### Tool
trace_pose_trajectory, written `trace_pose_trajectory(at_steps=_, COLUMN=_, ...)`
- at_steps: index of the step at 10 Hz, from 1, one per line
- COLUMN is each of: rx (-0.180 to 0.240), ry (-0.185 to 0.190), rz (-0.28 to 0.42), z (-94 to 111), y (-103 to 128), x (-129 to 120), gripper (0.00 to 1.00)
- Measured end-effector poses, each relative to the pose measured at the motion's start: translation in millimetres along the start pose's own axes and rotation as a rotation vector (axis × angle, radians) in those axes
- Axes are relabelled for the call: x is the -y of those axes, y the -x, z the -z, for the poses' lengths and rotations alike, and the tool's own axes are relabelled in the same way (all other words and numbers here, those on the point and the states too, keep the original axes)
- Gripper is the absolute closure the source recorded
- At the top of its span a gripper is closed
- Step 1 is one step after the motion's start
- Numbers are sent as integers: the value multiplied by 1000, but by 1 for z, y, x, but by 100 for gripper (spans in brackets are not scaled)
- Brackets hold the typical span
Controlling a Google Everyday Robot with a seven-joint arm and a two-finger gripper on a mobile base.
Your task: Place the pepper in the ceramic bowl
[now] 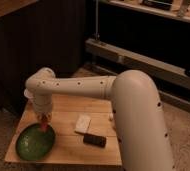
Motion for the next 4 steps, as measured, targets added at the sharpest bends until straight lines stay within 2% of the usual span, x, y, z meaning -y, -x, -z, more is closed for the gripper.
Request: trace_pose_trajectory(at_steps=4, rx=-2, ry=6, rz=19, z=-3, y=4, x=5, gripper=99)
